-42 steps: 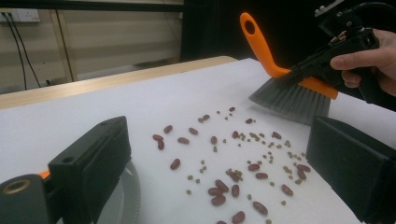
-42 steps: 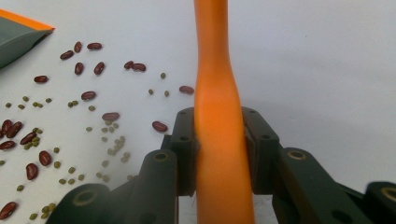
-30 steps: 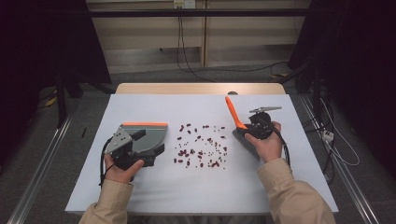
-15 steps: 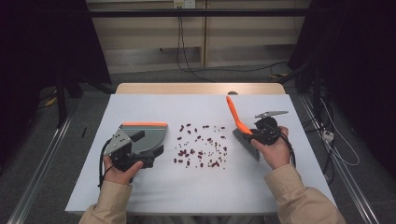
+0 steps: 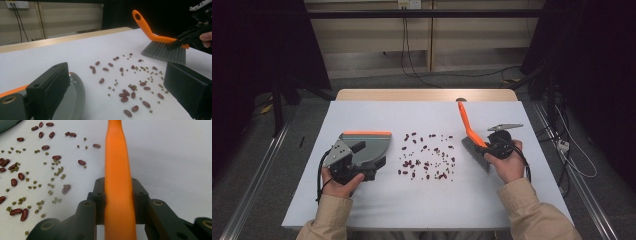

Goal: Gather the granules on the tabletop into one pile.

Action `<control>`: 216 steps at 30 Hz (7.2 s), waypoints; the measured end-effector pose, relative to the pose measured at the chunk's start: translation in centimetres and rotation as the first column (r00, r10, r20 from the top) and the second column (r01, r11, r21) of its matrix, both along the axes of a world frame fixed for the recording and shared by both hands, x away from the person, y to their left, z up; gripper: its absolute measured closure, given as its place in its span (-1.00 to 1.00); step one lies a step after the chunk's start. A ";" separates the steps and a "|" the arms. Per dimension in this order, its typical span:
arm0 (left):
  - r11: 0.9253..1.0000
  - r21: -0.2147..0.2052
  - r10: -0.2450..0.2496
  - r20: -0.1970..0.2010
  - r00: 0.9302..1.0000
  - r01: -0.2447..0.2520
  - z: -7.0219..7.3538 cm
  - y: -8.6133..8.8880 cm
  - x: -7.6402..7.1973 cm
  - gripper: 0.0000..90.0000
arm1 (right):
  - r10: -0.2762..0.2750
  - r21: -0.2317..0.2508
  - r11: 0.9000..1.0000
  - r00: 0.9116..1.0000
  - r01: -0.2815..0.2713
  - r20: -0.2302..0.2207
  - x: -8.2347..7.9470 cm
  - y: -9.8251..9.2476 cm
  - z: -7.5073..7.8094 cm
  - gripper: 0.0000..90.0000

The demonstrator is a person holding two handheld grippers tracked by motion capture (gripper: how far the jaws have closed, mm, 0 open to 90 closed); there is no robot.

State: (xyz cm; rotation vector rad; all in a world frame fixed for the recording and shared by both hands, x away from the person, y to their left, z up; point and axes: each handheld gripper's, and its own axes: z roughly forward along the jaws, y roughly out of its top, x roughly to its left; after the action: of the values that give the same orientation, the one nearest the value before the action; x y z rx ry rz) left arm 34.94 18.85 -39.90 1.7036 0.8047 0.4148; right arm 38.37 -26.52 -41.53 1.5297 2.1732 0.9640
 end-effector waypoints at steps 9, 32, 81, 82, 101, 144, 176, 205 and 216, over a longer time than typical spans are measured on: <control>1.000 0.014 -0.006 -0.007 1.000 0.006 -0.2 0.1 0.0 -0.86 | 0.014 0.018 1.000 0.996 -0.016 0.092 0.9 0.1 0.5 0.58; 1.000 0.002 0.003 -0.030 1.000 -0.003 -0.6 0.3 0.4 -0.86 | 0.106 -0.111 0.990 0.973 -0.085 0.204 8.5 3.6 -1.1 0.58; 1.000 0.010 0.016 -0.025 1.000 -0.016 -0.5 0.6 0.2 -0.86 | 0.489 -0.179 0.867 0.863 -0.465 0.125 1.5 6.6 -0.7 0.57; 1.000 0.005 0.020 -0.025 0.999 -0.020 -0.5 0.5 0.2 -0.86 | 0.486 -0.178 0.869 0.864 -0.462 0.130 1.5 6.5 -0.6 0.57; 1.000 -0.002 0.015 -0.033 0.999 -0.015 -0.6 0.5 0.4 -0.86 | 0.380 -0.150 0.924 0.893 -0.352 0.242 9.9 7.5 -1.5 0.58; 1.000 0.010 0.022 -0.035 0.999 -0.022 -0.7 0.4 0.4 -0.86 | 0.410 -0.074 0.909 0.912 -0.409 -0.001 6.6 8.5 0.6 0.54; 0.999 -0.011 0.041 -0.050 0.998 -0.042 -0.8 1.6 0.9 -0.87 | 0.458 -0.032 0.887 0.872 -0.460 0.171 12.0 10.3 -0.2 0.59; 0.997 -0.027 0.065 -0.042 0.997 -0.066 -0.5 2.4 0.9 -0.87 | 0.720 -0.227 0.691 0.682 -0.686 0.131 12.6 16.5 -0.9 0.58; 0.997 -0.017 0.074 -0.043 0.996 -0.075 -0.6 2.5 0.8 -0.88 | 0.795 -0.236 0.603 0.598 -0.762 0.103 9.5 14.9 -0.6 0.57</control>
State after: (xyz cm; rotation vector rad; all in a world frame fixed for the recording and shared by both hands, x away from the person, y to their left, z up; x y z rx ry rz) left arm 35.73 21.39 -40.46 1.6732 0.9022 0.4220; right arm 47.88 -11.61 -42.15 0.2846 2.7072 1.0494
